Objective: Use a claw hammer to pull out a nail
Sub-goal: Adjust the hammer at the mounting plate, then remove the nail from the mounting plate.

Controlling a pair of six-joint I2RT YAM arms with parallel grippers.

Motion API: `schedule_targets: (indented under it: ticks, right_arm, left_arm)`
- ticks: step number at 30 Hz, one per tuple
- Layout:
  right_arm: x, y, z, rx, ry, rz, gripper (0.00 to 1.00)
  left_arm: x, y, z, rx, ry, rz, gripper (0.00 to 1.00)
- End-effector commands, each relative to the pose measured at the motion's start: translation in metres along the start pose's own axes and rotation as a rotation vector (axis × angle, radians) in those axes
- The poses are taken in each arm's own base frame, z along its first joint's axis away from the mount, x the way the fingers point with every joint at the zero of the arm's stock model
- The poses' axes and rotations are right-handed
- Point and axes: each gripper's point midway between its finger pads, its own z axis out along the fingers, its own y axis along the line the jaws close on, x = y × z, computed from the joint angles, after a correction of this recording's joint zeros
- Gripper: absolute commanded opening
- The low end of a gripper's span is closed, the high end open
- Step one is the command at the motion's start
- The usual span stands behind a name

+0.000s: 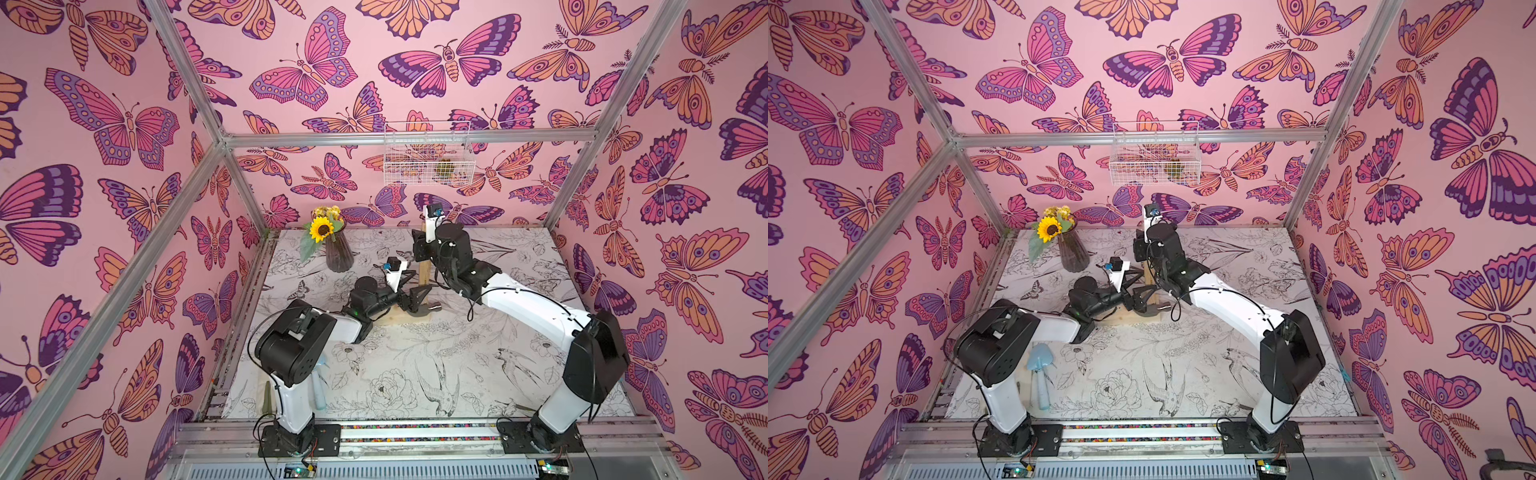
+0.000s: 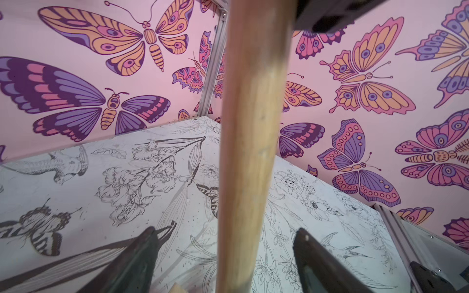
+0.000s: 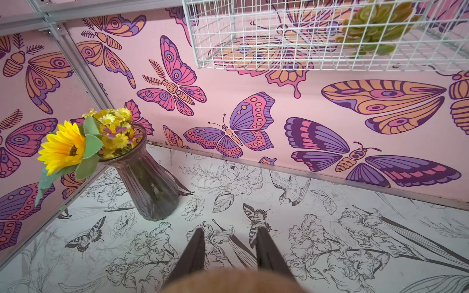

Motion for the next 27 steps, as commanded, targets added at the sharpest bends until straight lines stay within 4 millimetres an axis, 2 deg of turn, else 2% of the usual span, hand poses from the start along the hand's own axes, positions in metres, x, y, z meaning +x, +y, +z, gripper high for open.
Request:
schedule_targets:
  ticks: [1,5,7,12,16,20,22,24,27]
  right_arm:
    - [-0.046,-0.001,-0.022,0.033,-0.109,-0.015,0.00]
    - [-0.053,0.005,-0.023,0.091,-0.123,-0.088,0.00]
    - [-0.055,0.010,-0.021,0.130,-0.124,-0.137,0.00]
    - [-0.057,0.029,-0.016,0.215,-0.129,-0.271,0.00]
    - [-0.056,0.049,-0.011,0.241,-0.131,-0.344,0.00]
    - [-0.054,0.074,-0.008,0.273,-0.150,-0.439,0.00]
    - [-0.051,0.086,-0.004,0.288,-0.151,-0.484,0.00]
    - [-0.048,0.094,0.000,0.302,-0.152,-0.509,0.00]
    - [-0.044,0.105,0.003,0.320,-0.157,-0.547,0.00]
  left_arm:
    - [-0.022,0.008,-0.021,-0.053,-0.081,-0.017,0.89]
    - [-0.022,0.022,-0.049,-0.148,-0.094,-0.067,0.88]
    - [-0.016,0.036,-0.068,-0.233,-0.094,-0.127,0.87]
    - [0.019,0.073,-0.112,-0.433,-0.030,-0.322,0.82]
    - [0.039,0.088,-0.142,-0.508,-0.021,-0.452,0.75]
    - [0.060,0.098,-0.158,-0.585,0.041,-0.504,0.68]
    - [0.064,0.100,-0.162,-0.607,0.062,-0.507,0.65]
    - [0.079,0.098,-0.174,-0.639,0.092,-0.522,0.65]
    - [0.084,0.098,-0.180,-0.658,0.118,-0.520,0.62]
